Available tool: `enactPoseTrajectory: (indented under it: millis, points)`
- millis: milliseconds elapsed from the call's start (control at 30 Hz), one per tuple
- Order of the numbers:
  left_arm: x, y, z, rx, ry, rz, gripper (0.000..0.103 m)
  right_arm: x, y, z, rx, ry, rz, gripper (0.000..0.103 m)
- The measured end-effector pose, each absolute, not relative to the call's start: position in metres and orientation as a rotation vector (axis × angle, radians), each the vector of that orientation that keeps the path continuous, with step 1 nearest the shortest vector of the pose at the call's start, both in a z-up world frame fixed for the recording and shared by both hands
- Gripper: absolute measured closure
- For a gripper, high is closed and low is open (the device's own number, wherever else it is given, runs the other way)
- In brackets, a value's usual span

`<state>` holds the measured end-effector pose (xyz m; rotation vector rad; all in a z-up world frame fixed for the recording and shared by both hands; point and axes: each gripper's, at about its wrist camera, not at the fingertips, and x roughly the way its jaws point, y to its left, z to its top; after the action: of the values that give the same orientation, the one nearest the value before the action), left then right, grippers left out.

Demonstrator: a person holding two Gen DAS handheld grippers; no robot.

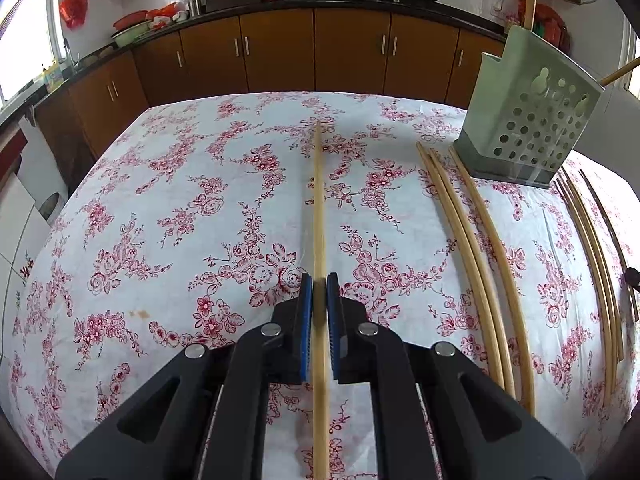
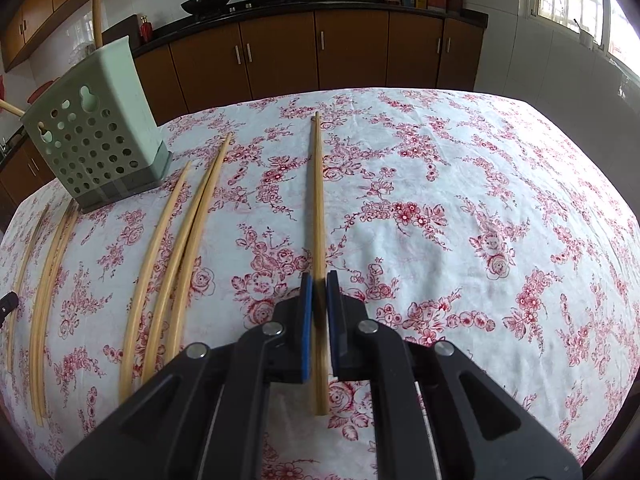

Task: Organize utensils
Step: 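Lift both held chopsticks upright toward the green holder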

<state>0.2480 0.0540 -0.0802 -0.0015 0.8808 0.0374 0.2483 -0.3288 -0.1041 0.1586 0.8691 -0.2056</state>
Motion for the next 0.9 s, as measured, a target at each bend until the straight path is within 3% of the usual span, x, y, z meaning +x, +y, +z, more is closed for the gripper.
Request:
enactPoseTrajectory:
  millis: [900]
  points:
    - [0.220, 0.050, -0.081, -0.003, 0.884, 0.035, 0.095, 0.235, -0.328, -0.104, 0.171, 0.869, -0.178, 0.095]
